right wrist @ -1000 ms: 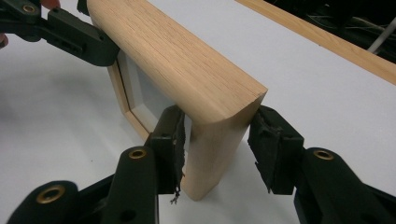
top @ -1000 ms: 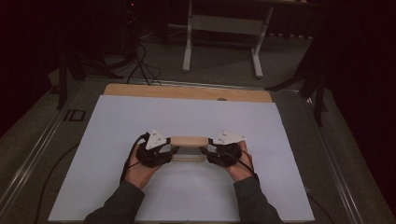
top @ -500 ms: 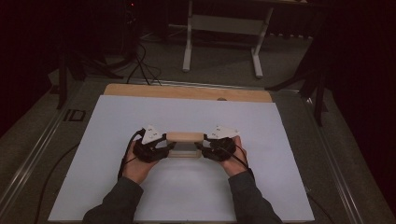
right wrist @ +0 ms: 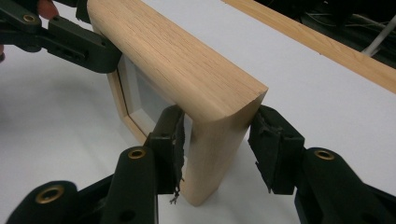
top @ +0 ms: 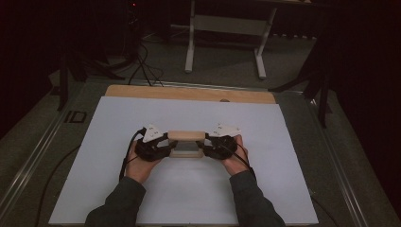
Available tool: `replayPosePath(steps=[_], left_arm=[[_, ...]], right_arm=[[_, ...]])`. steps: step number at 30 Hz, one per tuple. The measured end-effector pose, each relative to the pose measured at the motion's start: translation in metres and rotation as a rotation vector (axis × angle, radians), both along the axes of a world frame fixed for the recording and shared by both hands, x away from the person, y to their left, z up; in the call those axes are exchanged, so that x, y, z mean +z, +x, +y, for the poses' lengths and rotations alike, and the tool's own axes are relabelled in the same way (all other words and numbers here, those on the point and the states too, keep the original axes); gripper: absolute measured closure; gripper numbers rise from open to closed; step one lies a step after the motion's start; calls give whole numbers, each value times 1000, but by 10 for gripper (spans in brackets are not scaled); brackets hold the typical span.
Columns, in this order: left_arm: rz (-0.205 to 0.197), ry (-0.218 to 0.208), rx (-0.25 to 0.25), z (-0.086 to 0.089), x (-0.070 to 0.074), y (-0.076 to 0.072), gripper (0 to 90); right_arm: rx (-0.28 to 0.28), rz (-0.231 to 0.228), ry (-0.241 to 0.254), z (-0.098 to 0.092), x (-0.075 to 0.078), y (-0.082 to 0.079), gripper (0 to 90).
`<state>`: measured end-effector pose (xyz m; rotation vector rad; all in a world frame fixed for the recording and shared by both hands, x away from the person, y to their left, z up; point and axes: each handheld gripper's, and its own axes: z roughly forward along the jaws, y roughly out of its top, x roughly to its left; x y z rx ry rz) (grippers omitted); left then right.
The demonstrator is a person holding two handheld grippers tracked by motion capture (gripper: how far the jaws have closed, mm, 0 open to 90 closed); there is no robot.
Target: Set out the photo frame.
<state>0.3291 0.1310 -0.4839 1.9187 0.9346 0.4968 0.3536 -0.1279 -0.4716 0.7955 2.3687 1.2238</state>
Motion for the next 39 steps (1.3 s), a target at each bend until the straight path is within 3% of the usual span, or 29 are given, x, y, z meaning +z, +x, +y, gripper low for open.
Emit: replayPosePath(steps=[10,20,39], left_arm=[[3,-46,33,-2,-5,7,500],[29,-44,42,-2,-9,11,503],[76,-60,78,-4,-14,16,508]], right_arm=[[-22,7,31,0,-3,6,545],[-30,16,7,1,-7,10,551],[-46,50,16,2,-8,20,543]])
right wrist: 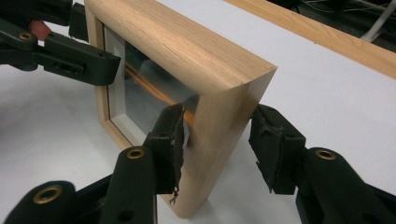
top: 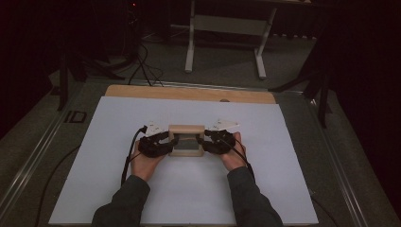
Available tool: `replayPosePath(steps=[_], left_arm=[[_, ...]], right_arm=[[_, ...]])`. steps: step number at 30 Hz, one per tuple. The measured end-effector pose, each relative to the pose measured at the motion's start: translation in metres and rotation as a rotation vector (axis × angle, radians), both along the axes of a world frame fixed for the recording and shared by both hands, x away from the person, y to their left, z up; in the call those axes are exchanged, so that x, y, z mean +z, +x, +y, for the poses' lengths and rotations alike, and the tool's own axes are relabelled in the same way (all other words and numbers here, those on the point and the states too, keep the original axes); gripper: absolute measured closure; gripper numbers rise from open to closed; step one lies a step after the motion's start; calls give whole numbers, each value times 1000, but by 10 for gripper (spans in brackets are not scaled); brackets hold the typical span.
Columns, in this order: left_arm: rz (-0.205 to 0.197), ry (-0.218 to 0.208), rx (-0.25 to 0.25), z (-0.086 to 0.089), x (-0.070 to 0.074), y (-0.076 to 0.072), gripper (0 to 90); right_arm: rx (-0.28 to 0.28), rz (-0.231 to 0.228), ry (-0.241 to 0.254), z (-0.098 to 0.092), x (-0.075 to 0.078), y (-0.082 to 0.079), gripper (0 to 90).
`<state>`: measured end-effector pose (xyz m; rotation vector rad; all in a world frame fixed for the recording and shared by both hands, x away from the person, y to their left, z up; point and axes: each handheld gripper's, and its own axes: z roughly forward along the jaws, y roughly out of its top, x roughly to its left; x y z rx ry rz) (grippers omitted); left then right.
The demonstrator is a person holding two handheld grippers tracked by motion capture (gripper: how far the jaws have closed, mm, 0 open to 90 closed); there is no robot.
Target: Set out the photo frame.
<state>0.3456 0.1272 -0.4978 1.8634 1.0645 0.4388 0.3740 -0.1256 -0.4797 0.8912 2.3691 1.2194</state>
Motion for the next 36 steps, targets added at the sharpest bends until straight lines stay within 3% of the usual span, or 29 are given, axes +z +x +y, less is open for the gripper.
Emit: replayPosePath(steps=[7,20,26,36], left_arm=[[26,14,-5,-1,-5,3,463],[42,18,2,-1,-8,4,407],[51,19,14,4,-9,0,401],[40,31,11,13,-7,-11,382]], right_arm=[[-6,16,-15,1,-3,1,498],[-16,36,2,-2,-4,0,431],[-23,64,-8,-6,-9,-4,406],[-30,71,-3,-18,-7,-13,373]])
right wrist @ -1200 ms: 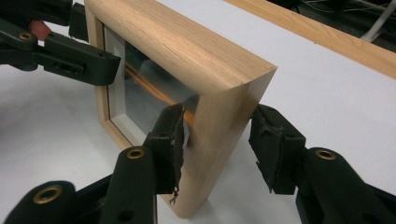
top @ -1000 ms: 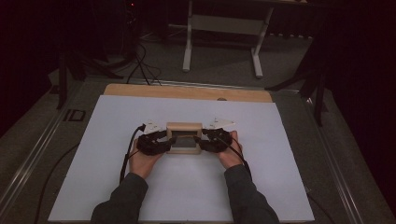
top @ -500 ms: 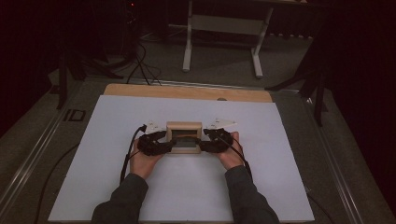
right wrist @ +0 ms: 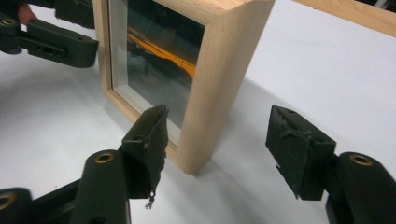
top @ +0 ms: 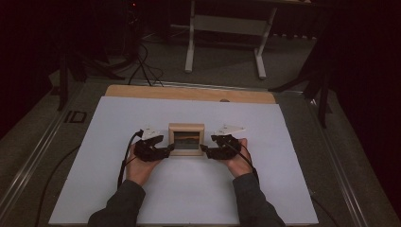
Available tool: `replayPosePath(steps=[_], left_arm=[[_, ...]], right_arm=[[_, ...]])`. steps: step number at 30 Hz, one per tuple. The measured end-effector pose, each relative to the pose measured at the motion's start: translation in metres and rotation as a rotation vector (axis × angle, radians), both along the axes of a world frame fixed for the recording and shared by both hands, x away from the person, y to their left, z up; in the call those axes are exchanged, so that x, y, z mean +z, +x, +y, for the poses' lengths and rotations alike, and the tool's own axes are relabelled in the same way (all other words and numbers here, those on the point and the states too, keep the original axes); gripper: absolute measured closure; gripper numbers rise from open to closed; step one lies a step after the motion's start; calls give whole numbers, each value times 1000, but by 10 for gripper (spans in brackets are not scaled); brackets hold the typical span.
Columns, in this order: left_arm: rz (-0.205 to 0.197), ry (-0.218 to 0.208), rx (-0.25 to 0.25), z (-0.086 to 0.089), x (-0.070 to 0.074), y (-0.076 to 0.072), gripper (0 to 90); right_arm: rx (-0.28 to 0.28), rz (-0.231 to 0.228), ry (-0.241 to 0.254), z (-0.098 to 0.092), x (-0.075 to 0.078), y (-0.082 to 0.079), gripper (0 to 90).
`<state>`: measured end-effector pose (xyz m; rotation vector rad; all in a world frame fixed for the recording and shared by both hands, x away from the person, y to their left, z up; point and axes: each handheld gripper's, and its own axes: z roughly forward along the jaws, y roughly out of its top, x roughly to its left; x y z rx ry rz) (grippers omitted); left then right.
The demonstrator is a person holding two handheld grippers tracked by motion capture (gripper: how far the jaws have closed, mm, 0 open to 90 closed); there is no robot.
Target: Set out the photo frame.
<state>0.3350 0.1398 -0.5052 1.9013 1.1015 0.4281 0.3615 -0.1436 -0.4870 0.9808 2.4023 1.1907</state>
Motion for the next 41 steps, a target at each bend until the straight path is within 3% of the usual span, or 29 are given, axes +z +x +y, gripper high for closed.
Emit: replayPosePath(steps=[21,26,34,37,41], left_arm=[[-53,19,-14,33,16,-32,376],[-62,38,-10,44,19,-43,374],[-58,35,22,62,18,-55,371],[-54,48,56,73,15,-62,371],[-43,69,82,80,9,-67,368]], right_arm=[[-12,-48,-10,-32,16,-23,349],[-44,-63,2,-55,16,-37,342],[-101,-80,32,-86,10,-55,332],[-158,-86,48,-103,-3,-65,331],[-215,-81,41,-114,-12,-65,320]])
